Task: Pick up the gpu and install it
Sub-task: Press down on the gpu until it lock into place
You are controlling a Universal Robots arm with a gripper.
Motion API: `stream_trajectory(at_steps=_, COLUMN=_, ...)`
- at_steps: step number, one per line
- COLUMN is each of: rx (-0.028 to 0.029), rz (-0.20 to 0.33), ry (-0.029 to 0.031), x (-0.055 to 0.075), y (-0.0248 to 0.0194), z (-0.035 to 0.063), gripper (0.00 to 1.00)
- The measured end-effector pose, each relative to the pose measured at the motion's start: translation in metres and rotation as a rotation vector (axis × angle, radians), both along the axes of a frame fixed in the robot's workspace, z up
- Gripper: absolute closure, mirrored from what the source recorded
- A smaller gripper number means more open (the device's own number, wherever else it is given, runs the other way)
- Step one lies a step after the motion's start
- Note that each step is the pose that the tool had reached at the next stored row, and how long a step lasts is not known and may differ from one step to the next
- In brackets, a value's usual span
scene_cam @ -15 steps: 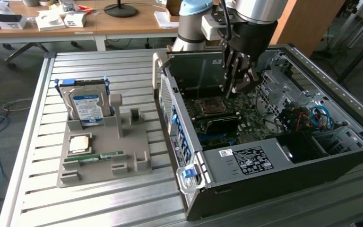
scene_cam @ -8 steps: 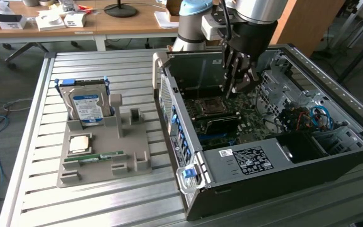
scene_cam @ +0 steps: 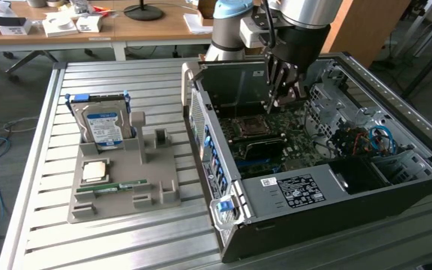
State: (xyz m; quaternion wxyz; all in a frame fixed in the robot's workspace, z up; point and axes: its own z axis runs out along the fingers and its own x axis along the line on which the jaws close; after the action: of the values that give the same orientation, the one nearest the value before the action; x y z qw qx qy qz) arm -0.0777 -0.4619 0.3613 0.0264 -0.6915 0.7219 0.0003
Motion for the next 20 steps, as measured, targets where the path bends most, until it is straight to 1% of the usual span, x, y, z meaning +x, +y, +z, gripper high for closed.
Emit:
stream_trajectory(at_steps=9, rx=0.0000, rz=0.000, ry=0.0000, x=0.0000, y=0.0000, z=0.0000, gripper=0.89)
stream_trajectory(at_steps=10, rx=-0.0001, rz=0.000, ry=0.0013, x=0.0003, y=0.0000, z=0.0000, gripper=0.89)
stream_trajectory(at_steps=11, rx=0.0000, rz=0.000, ry=0.0042, x=0.0010, y=0.0000, z=0.0000, gripper=0.89)
stream_trajectory(at_steps=14, rx=-0.0006, rz=0.000, ry=0.0201, x=0.0040, y=0.0000, z=0.0000, gripper=0.89)
stream_trajectory(at_steps=15, rx=-0.0006, rz=0.000, ry=0.0242, x=0.0047, y=0.0000, z=-0.0001, gripper=0.89)
stream_trajectory(at_steps=16, rx=-0.0007, rz=0.000, ry=0.0254, x=0.0048, y=0.0000, z=0.0000, gripper=0.89)
stream_trajectory(at_steps=20, rx=-0.0007, rz=0.000, ry=0.0255, x=0.0049, y=0.0000, z=0.0000, gripper=0.89)
